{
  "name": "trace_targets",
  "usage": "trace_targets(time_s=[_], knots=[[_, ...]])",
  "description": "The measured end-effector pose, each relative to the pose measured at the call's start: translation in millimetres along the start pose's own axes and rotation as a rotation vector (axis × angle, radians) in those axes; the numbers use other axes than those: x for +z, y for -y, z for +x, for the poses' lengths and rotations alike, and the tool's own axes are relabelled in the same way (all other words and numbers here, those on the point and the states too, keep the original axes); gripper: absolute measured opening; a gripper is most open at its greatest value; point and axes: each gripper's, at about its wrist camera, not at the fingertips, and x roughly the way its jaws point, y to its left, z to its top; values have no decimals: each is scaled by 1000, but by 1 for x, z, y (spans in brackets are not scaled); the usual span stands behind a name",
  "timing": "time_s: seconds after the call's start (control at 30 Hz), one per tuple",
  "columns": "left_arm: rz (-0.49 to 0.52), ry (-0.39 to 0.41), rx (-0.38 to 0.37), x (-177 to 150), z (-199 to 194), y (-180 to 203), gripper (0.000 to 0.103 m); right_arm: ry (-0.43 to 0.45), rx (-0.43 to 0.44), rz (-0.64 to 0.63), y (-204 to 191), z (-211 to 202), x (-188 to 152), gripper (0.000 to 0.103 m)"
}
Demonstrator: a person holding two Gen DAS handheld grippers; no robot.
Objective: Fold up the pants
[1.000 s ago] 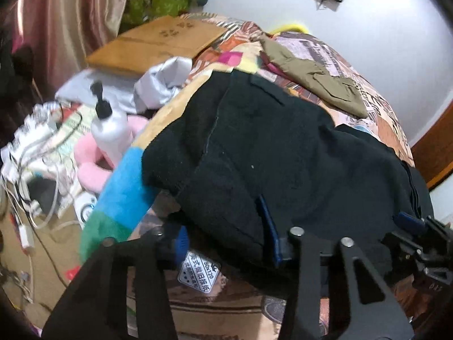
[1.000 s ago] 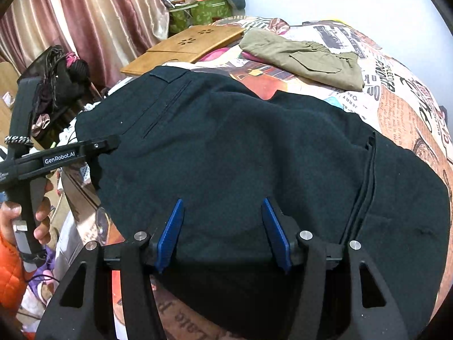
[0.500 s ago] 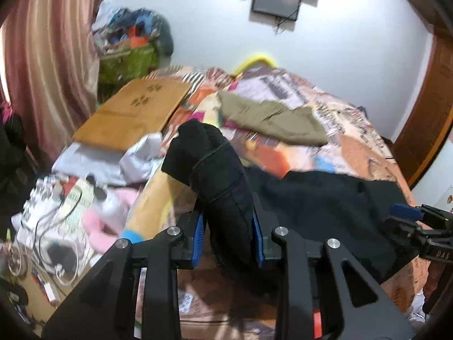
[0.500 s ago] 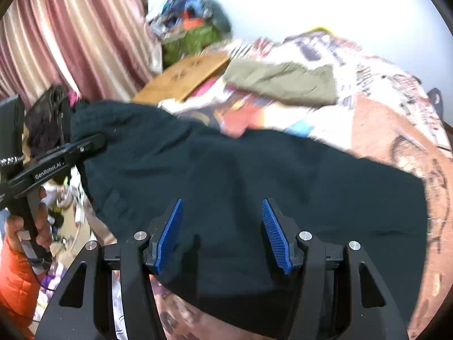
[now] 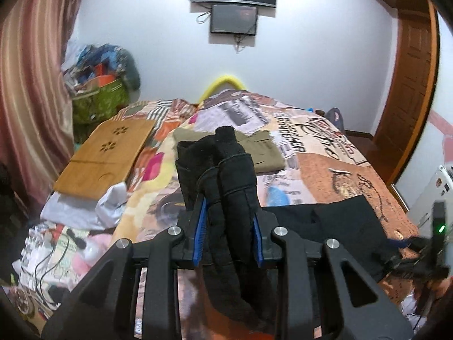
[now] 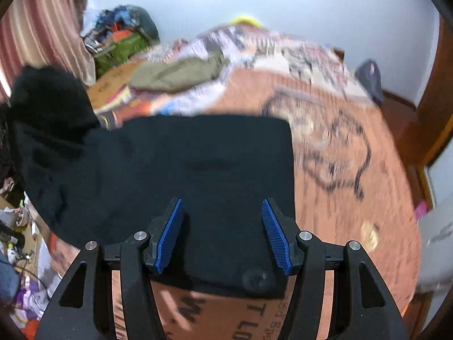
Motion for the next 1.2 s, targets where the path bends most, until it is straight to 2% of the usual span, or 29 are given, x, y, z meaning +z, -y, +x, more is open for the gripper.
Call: trace_targets(time_s=[0.07,0.13,0.37,0.67,0.8,0.9,1.0,1.2], knots=[[18,-6,-26,7,5,15,27,38,11,27,0,1,-7,55],[33,-10,-52,14,10,29,26,40,10,29,-2,-1,-6,59],[108,-4,-149,38,23,92,24,53,39,30,2,0,-7,59],[242,16,-288,45,30,183,24,64,56,41,5,2,-10,59],[288,15,-348,40,30,211,24,67,66,50,6,1,-10,59],[313,-13,-375,31,34,226,24,70,76,53,6,-3,-10,59],[327,-55,-407,18,44,233,24,108,95,108,19,-22,-13,55],[384,-133,-453,-19,58,256,24,146,5,160,55,-63,-31,56]])
